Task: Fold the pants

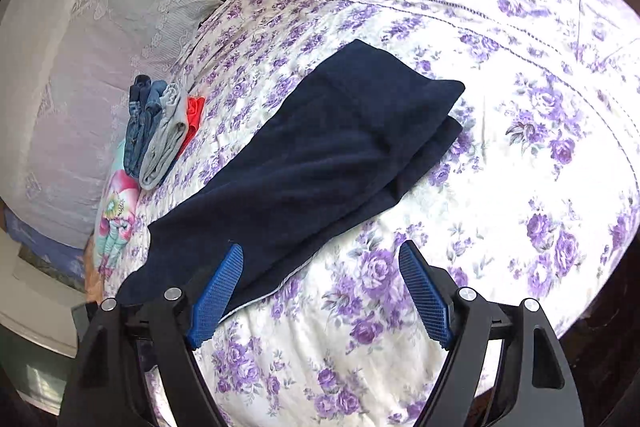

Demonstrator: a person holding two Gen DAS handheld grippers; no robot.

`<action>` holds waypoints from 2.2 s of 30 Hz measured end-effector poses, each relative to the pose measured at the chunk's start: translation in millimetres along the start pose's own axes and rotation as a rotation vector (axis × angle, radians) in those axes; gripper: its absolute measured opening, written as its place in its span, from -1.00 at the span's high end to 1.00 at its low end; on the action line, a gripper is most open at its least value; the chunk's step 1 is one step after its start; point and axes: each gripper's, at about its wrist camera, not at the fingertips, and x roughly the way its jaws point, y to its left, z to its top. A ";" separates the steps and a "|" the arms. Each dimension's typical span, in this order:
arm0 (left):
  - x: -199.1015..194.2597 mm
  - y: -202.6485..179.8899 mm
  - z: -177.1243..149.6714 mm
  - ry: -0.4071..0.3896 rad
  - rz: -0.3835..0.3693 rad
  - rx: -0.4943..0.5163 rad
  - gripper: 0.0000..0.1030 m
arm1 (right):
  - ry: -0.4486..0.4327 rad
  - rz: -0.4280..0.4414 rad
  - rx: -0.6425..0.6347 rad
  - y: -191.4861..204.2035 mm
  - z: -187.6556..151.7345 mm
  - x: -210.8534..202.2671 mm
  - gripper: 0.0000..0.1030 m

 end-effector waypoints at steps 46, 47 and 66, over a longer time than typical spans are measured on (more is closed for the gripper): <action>125.6 -180.3 157.4 0.043 0.011 -0.012 0.41 | -0.152 0.049 -0.122 -29.1 64.4 78.6 0.60; 124.2 -182.6 153.9 0.034 0.019 -0.001 0.41 | -0.152 0.048 -0.123 -29.0 64.5 78.7 0.60; 121.8 -185.1 145.9 -0.008 0.005 0.050 0.39 | -0.079 -0.014 -0.061 -5.7 84.8 70.0 0.61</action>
